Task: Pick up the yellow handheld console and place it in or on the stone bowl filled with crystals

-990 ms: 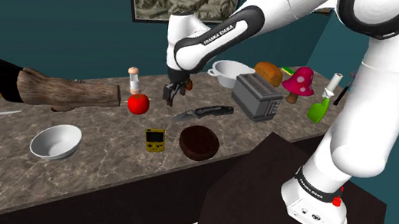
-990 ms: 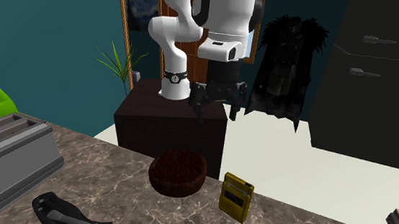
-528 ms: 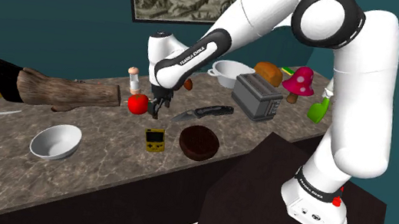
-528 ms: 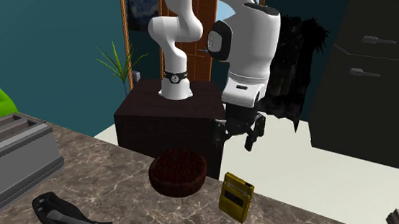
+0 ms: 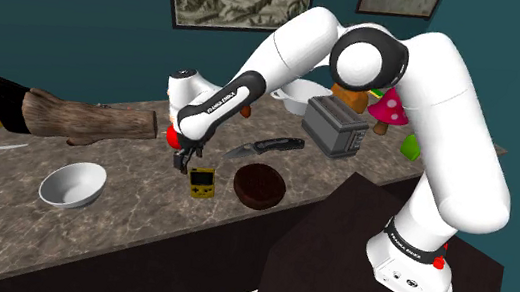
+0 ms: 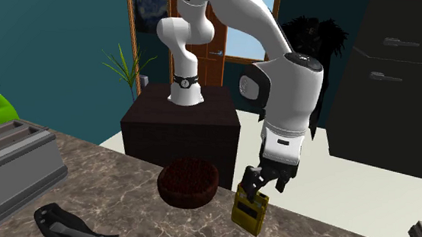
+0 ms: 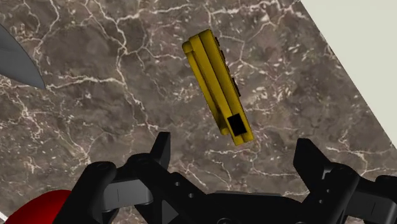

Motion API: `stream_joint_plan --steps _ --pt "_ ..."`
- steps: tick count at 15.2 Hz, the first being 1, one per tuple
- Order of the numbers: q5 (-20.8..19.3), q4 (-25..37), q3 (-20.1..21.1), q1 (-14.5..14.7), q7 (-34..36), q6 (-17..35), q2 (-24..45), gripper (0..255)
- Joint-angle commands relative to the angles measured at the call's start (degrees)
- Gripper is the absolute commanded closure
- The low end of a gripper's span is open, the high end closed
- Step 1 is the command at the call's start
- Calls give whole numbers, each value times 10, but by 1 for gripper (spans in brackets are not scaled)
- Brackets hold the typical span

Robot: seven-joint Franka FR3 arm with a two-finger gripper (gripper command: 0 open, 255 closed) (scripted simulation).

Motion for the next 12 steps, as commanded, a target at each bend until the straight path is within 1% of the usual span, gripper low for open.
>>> stream_joint_plan --steps 1,7,12 --pt "-2 25 -1 5 -1 0 27 0" --pt "-6 37 -5 7 1 25 63 0" --pt "-6 38 -5 7 1 27 67 0"
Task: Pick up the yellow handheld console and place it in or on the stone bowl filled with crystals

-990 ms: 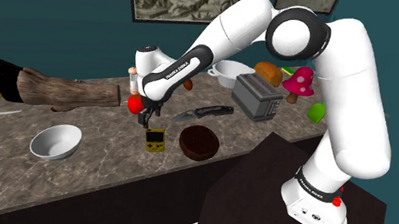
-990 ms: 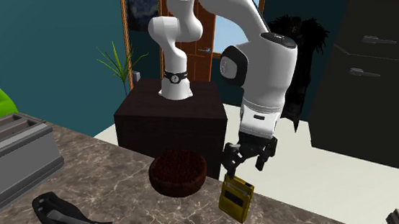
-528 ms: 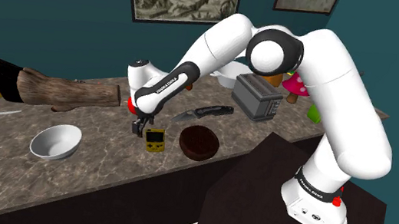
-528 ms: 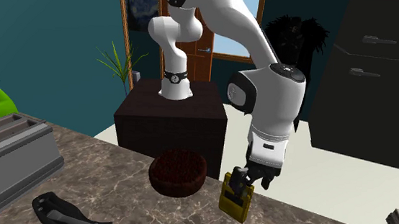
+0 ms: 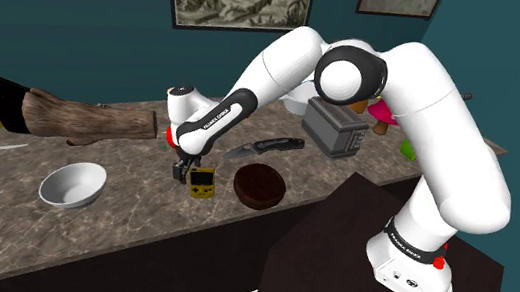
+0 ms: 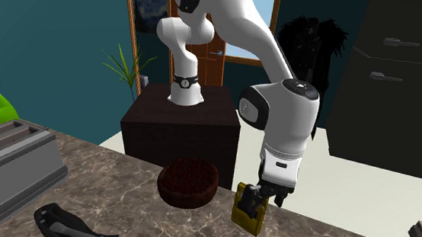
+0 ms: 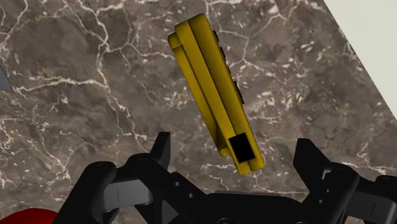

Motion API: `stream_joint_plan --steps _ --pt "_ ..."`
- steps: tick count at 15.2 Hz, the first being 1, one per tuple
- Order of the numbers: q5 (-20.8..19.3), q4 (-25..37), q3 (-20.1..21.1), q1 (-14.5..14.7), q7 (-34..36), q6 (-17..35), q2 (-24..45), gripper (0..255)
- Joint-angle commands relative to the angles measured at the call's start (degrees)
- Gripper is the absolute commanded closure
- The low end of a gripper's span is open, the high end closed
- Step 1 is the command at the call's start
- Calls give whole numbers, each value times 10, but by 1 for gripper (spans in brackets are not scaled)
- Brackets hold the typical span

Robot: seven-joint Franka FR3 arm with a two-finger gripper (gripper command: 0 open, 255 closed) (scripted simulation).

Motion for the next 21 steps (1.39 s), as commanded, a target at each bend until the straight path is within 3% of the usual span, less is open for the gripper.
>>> stream_joint_plan --steps 1,3,4,13,21 --pt "0 0 0 0 0 0 0 0" --pt "0 0 0 0 0 0 0 0" --pt "0 0 0 0 0 0 0 255" --pt "0 0 0 0 0 0 0 255" --pt "5 -15 6 -4 -4 -32 -47 255"
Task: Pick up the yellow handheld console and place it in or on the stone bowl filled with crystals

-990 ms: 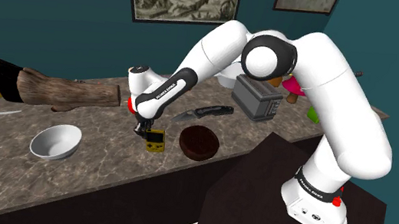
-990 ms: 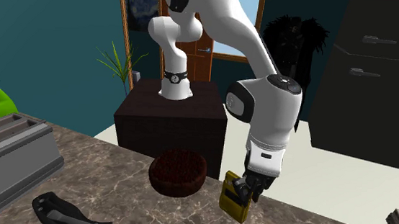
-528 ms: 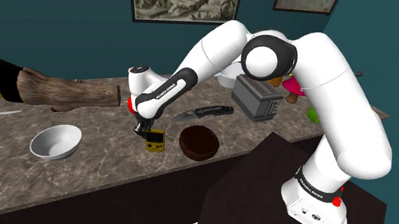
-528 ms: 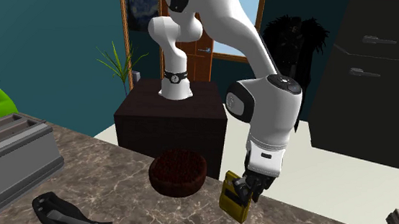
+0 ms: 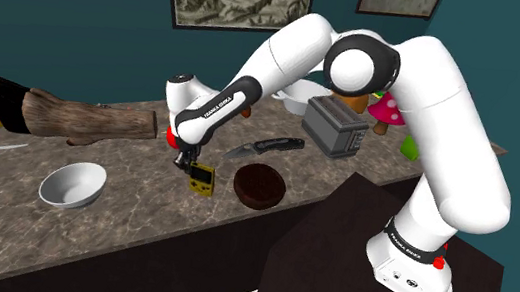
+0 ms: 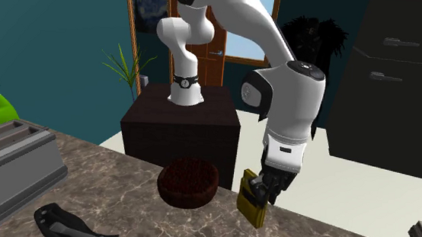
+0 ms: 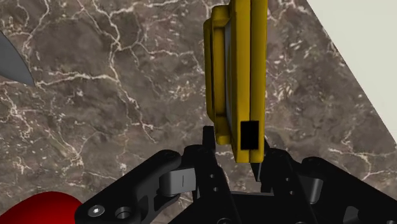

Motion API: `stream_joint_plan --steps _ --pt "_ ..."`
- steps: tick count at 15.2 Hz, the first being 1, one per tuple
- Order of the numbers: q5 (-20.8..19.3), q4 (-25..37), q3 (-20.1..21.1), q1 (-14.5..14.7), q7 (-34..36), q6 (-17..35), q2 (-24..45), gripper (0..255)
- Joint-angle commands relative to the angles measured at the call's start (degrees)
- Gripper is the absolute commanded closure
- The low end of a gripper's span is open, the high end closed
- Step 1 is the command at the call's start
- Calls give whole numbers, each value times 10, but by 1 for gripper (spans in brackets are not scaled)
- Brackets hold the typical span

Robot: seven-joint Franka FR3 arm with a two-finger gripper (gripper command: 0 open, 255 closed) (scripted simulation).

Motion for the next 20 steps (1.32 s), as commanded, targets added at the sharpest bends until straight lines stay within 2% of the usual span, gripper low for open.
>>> stream_joint_plan --steps 1,20 --pt "2 -1 1 -1 -2 -10 -11 255" --pt "16 0 13 -9 -12 -104 -105 255"
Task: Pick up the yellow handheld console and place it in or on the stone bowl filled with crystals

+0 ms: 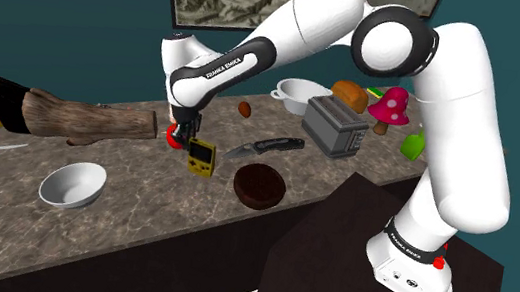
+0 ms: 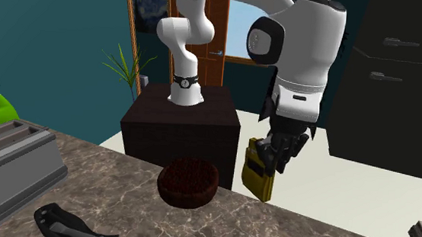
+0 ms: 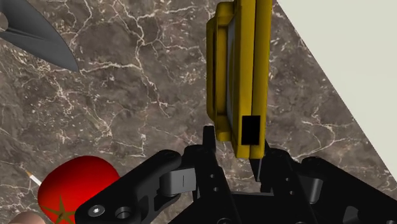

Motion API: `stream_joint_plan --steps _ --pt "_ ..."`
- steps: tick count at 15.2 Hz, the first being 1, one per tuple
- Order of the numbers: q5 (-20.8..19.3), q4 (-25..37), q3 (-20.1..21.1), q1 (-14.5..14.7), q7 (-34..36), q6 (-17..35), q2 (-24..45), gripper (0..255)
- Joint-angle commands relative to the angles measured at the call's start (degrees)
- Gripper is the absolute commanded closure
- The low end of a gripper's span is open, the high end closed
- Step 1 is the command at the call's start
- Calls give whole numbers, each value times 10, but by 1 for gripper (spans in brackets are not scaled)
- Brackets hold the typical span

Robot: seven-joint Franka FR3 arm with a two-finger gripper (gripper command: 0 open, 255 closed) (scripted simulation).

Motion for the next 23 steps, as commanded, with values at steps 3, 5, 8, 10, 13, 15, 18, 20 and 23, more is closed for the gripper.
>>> stream_joint_plan --steps 3,5,8,10,13,15,18,20,23 --pt "3 8 2 -1 -2 -23 -16 255" --pt "4 10 3 -1 -3 -30 -20 255" --pt "11 -81 3 -24 -22 -1 -83 255" --pt "17 -135 2 -38 -37 15 -123 255" --pt "27 -209 -1 -60 -63 33 -179 255" --pt "33 -254 -4 -73 -82 43 -216 255" --pt "44 -316 -12 -92 -113 53 -269 255" --pt "50 -354 -19 -104 -135 58 -304 255" --pt "52 -387 -26 -113 -152 75 -321 255"
